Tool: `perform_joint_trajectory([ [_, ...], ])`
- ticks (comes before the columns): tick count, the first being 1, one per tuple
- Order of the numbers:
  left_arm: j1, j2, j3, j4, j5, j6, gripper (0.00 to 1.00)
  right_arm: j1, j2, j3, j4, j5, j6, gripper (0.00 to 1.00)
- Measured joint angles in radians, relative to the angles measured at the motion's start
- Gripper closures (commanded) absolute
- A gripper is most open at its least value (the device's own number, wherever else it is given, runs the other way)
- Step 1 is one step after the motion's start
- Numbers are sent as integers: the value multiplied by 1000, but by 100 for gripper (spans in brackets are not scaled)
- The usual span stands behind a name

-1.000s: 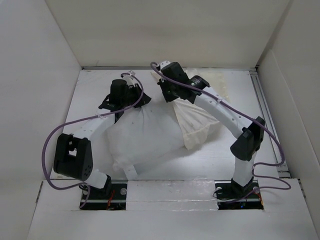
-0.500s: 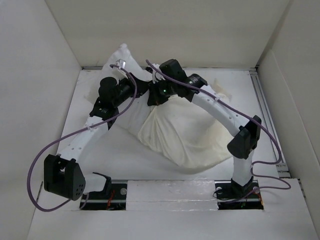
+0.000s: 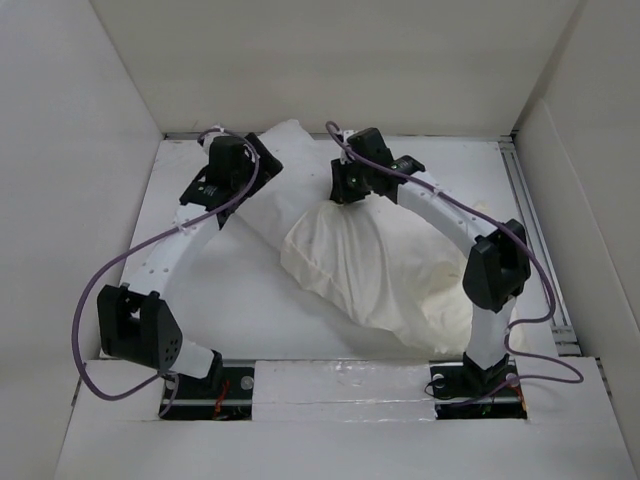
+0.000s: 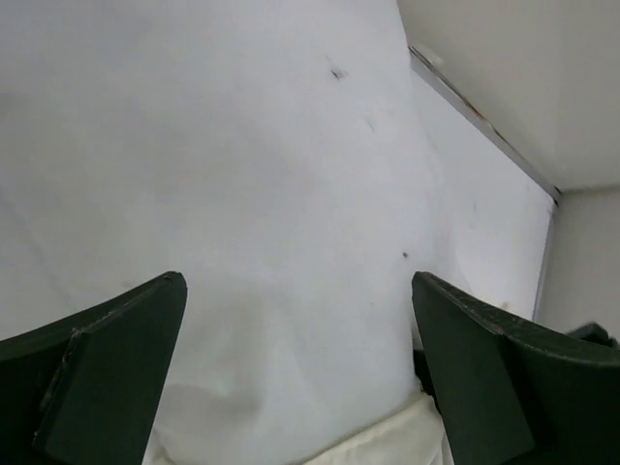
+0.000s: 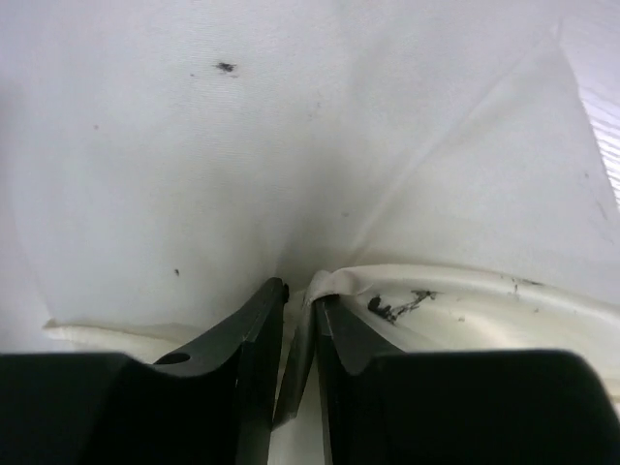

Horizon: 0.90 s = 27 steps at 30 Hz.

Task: Put the pillow into the pillowcase

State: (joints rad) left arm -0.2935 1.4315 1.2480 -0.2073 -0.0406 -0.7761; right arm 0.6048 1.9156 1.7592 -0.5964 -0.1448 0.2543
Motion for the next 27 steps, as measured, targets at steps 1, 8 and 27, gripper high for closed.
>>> perform_joint_trajectory([
  [1, 6, -2, 32, -50, -60, -8, 0, -8, -3, -10, 7, 7, -3, 73],
  [8, 170, -27, 77, -169, -249, -11, 0, -10, -31, -42, 22, 18, -3, 0],
  [27, 418, 436, 186, 146, 383, 107, 0, 65, -230, -217, -21, 345, 48, 0],
])
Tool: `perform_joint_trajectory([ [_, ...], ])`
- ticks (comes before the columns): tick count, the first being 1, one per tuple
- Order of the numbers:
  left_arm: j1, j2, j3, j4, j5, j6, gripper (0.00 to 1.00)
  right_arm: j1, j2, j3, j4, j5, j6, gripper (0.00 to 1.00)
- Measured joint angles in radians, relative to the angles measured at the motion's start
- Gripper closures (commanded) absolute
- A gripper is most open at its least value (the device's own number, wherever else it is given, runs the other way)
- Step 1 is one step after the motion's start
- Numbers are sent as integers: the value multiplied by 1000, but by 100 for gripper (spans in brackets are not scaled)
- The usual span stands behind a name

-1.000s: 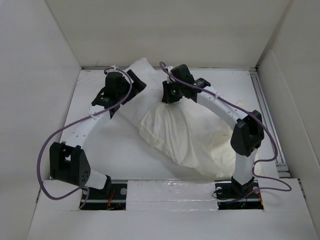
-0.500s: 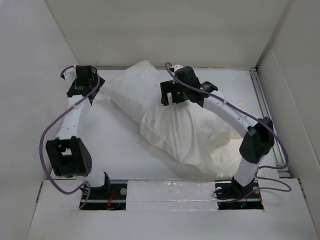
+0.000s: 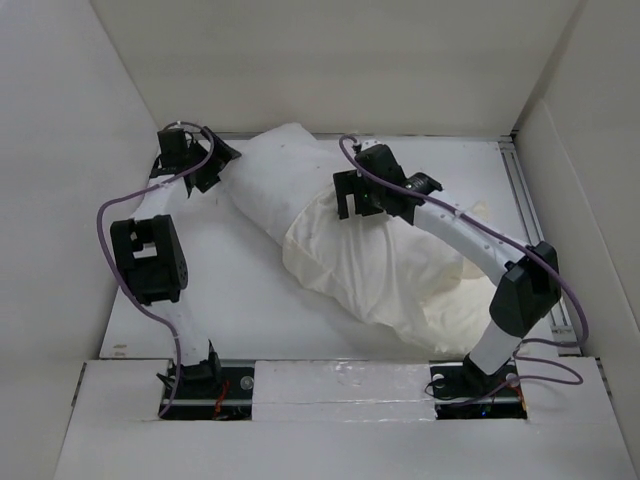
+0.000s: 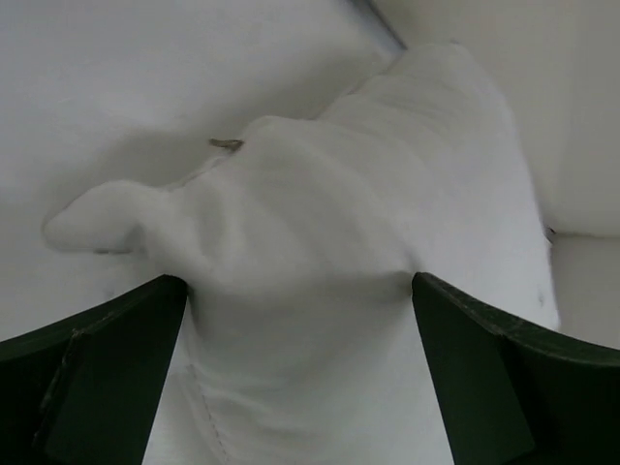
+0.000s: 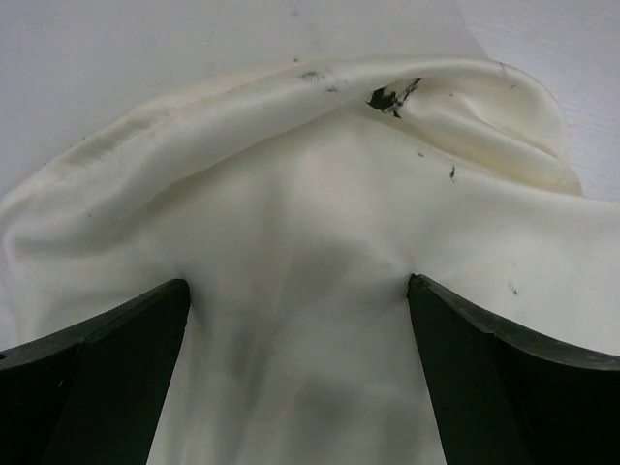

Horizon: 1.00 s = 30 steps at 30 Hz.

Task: Put the pillow into the pillowcase

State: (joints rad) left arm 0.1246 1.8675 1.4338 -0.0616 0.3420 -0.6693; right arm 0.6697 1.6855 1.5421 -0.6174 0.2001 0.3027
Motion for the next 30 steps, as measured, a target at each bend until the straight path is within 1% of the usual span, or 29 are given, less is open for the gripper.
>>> perform_joint_trajectory([
  [4, 0, 62, -2, 216, 219, -18, 0, -60, 59, 35, -3, -13, 5, 0],
  [6, -2, 86, -9, 309, 288, -29, 0, -80, 116, 87, -6, -39, -6, 8],
  [7, -6, 95, -16, 345, 310, -33, 6, -89, 148, 113, -2, -57, -18, 24],
  [8, -13, 101, -26, 374, 329, -38, 22, -96, 177, 132, 2, -78, -31, 33],
  [9, -23, 103, -42, 401, 342, -44, 57, -101, 203, 145, 9, -100, -39, 39],
  [10, -35, 103, -64, 433, 352, -52, 99, -105, 226, 152, 18, -124, -50, 48],
  [11, -48, 103, -85, 463, 357, -57, 100, -106, 240, 158, 22, -147, -63, 63],
  [12, -64, 103, -111, 494, 357, -54, 100, -108, 253, 168, 21, -173, -74, 70],
  [14, -101, 95, -161, 534, 336, -60, 100, -113, 274, 203, 12, -216, -97, 78],
  [15, -118, 84, -184, 547, 317, -58, 100, -115, 281, 227, 2, -235, -105, 78],
  [17, -149, 32, -241, 566, 269, -52, 100, -120, 286, 266, -12, -269, -126, 83],
  [18, -164, -12, -277, 568, 241, -46, 100, -122, 285, 276, -17, -281, -136, 95],
  [19, -180, -69, -319, 576, 212, -42, 100, -122, 283, 286, -26, -291, -148, 100],
  [23, -250, -328, -474, 596, 146, -33, 100, -122, 277, 324, -61, -332, -202, 99],
  [25, -296, -456, -547, 604, 119, -34, 100, -123, 277, 358, -88, -356, -230, 91],
  [26, -322, -515, -582, 610, 101, -34, 100, -123, 277, 378, -103, -371, -241, 90],
  [30, -478, -715, -712, 623, -9, -42, 100, -122, 279, 421, -124, -444, -280, 89],
])
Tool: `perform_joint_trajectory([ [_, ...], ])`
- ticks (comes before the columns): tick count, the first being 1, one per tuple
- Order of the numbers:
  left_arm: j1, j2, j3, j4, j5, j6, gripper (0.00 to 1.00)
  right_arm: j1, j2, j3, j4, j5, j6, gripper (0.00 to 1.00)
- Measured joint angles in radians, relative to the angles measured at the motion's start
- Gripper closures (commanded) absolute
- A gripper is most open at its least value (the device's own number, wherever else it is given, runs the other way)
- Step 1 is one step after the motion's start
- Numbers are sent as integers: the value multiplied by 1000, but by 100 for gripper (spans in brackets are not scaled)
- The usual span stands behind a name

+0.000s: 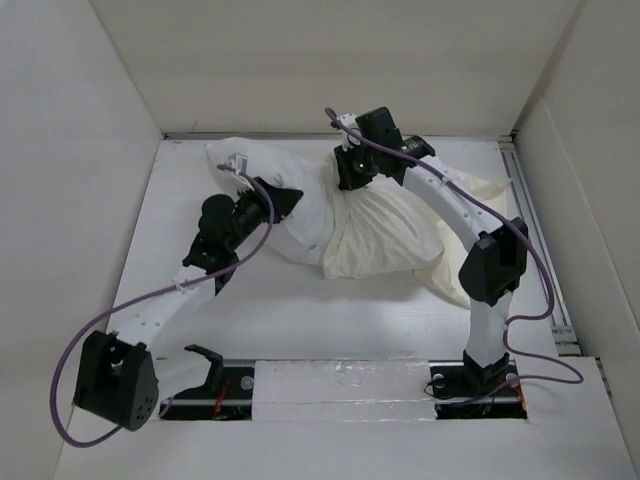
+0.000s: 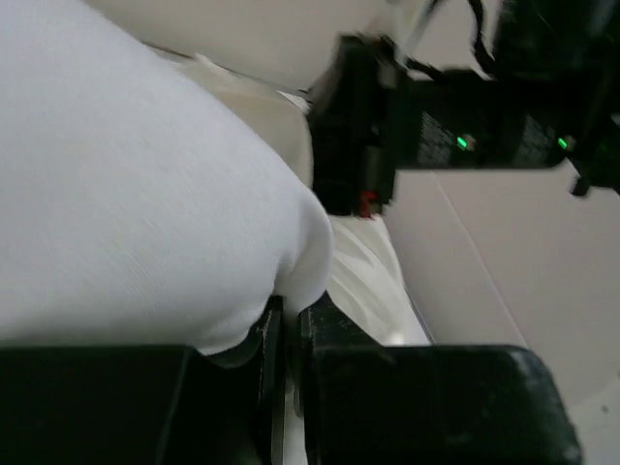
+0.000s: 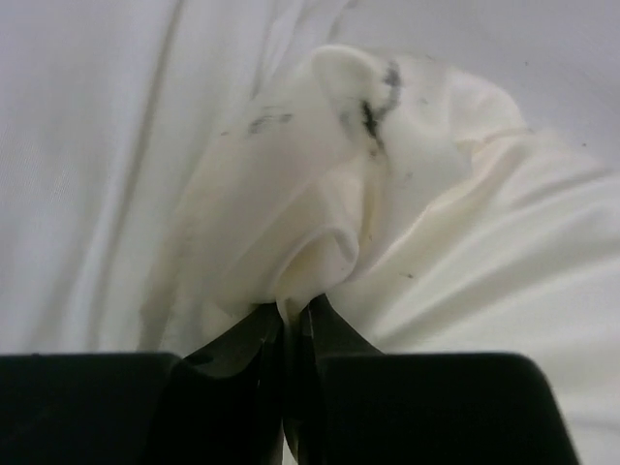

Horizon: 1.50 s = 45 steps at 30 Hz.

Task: Put the pillow into the pillowcase

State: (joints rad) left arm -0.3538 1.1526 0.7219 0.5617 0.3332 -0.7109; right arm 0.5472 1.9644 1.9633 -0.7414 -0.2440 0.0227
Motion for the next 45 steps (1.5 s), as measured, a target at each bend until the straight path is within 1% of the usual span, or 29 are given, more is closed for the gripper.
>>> perform_joint_trajectory([
  [1, -47, -32, -26, 5, -24, -5, 100, 2, 0, -1, 0, -13, -8, 87],
  [2, -89, -56, -50, 8, -39, -10, 100, 4, 0, -12, 5, -13, -14, 73],
  [3, -121, -75, -74, 12, -49, -17, 97, 9, -6, -39, 23, -6, -19, 53],
  [4, -142, -89, -100, 13, -55, -28, 54, 17, -19, -77, 49, 10, -19, 32],
  [5, -153, -100, -124, 8, -52, -37, 28, 27, -34, -119, 71, 40, -21, 18],
  [6, -161, -110, -150, 0, -45, -57, 0, 39, -52, -164, 97, 73, -24, 7],
  [7, -169, -126, -175, -18, -46, -71, 0, 51, -74, -210, 122, 97, -24, 7],
  [8, -175, -143, -191, -53, -51, -83, 0, 61, -98, -250, 143, 123, -27, 5],
  [9, -185, -164, -202, -114, -63, -92, 0, 68, -126, -288, 157, 148, -26, 0],
  [11, -214, -206, -202, -230, -91, -100, 0, 70, -201, -367, 182, 204, -13, 0],
  [14, -239, -292, -171, -466, -134, -106, 0, 59, -266, -389, 172, 280, 8, 0],
  [18, -244, -439, -66, -804, -250, -116, 0, 48, -330, -370, 148, 364, 31, 0],
  [20, -247, -519, 18, -959, -359, -137, 0, 49, -355, -363, 138, 384, 38, 0],
  [22, -247, -566, 100, -1056, -459, -158, 0, 50, -382, -359, 130, 394, 42, 0],
  [24, -246, -591, 167, -1109, -539, -176, 0, 54, -400, -348, 112, 401, 49, 0],
  [27, -247, -544, 211, -1118, -587, -193, 0, 65, -390, -285, 69, 434, 63, 0],
  [31, -220, -365, 211, -1124, -659, -213, 0, 94, -319, -145, 32, 494, 72, 0],
  [32, -190, -320, 212, -1117, -666, -211, 0, 103, -283, -95, 17, 508, 72, 0],
  [34, -74, -213, 212, -1072, -645, -197, 0, 124, -194, 24, -12, 549, 71, 0],
  [35, -21, -168, 211, -1032, -612, -177, 0, 134, -141, 91, -29, 574, 70, 0],
  [36, 80, -82, 208, -993, -589, -159, 0, 140, -90, 145, -40, 590, 69, 0],
  [37, 147, -19, 200, -935, -550, -145, 0, 145, -35, 204, -54, 610, 68, 0],
  [39, 234, 87, 164, -809, -484, -114, 0, 154, 68, 286, -82, 652, 68, 0],
  [42, 268, 180, 90, -653, -356, -76, 0, 158, 183, 301, -140, 729, 87, 0],
  [45, 272, 226, 31, -472, -206, -51, 0, 158, 217, 210, -173, 784, 111, 0],
])
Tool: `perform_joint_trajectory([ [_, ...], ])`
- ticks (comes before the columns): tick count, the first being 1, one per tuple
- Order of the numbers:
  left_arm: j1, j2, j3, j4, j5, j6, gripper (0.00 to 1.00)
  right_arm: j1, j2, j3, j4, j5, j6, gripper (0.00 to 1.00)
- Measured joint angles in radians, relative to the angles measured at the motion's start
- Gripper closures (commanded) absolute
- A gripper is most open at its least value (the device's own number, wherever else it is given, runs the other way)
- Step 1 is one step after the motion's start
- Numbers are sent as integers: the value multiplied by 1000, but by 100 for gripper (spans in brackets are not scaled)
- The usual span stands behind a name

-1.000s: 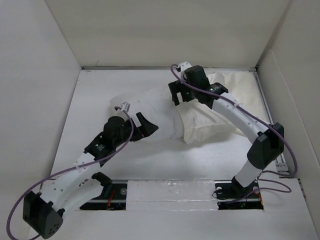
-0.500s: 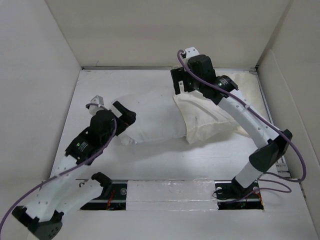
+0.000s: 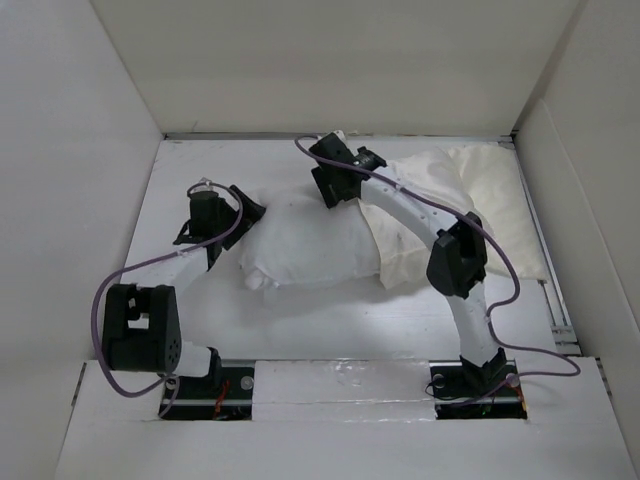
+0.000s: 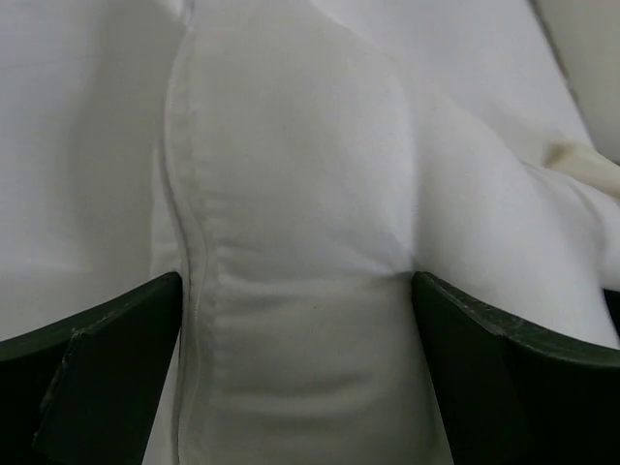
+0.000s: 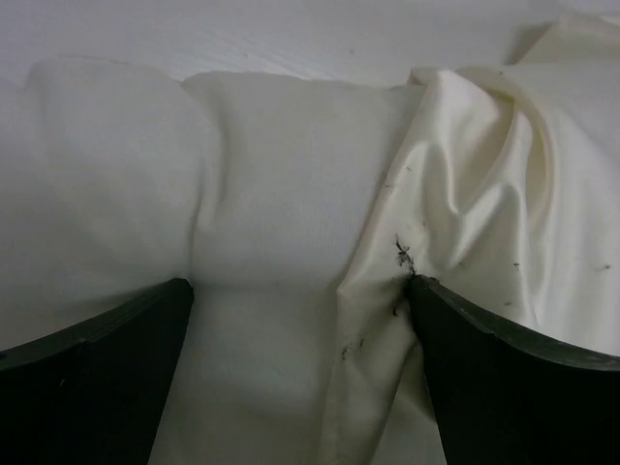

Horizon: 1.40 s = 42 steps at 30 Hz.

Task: Put the pillow into the pillowcase

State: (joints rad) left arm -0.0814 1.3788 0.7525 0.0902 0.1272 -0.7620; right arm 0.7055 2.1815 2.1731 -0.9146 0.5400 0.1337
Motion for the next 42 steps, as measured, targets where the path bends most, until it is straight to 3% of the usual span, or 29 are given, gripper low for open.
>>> perform_joint_trajectory([
  [4, -2, 39, -79, 273, 192, 3, 2, -5, -45, -144, 22, 24, 14, 0],
  [6, -12, 70, -100, 387, 266, -4, 40, -9, -85, -197, 45, 3, 12, 0],
  [7, -20, 86, -111, 441, 297, -11, 78, -13, -110, -229, 66, -22, 7, 0],
  [8, -28, 98, -122, 492, 327, -20, 100, -18, -139, -264, 87, -54, 0, 0],
  [16, -44, 66, -258, 852, 446, -58, 100, -67, -247, -380, 250, -438, -100, 0],
  [19, -44, -56, -323, 885, 438, -38, 100, -71, -252, -373, 256, -536, -136, 0],
  [22, -55, -281, -389, 849, 369, 17, 100, -61, -290, -371, 258, -559, -138, 0],
  [28, -238, -628, -437, 762, 157, 180, 100, -4, -435, -282, 180, -339, -50, 0],
  [31, -285, -673, -460, 745, 146, 233, 100, 19, -492, -205, 161, -230, -12, 0],
  [38, -293, -708, -534, 663, 152, 303, 100, 27, -556, -204, 77, -40, 57, 3],
  [42, -293, -731, -535, 653, 158, 319, 100, 18, -546, -327, 57, 14, 95, 13],
])
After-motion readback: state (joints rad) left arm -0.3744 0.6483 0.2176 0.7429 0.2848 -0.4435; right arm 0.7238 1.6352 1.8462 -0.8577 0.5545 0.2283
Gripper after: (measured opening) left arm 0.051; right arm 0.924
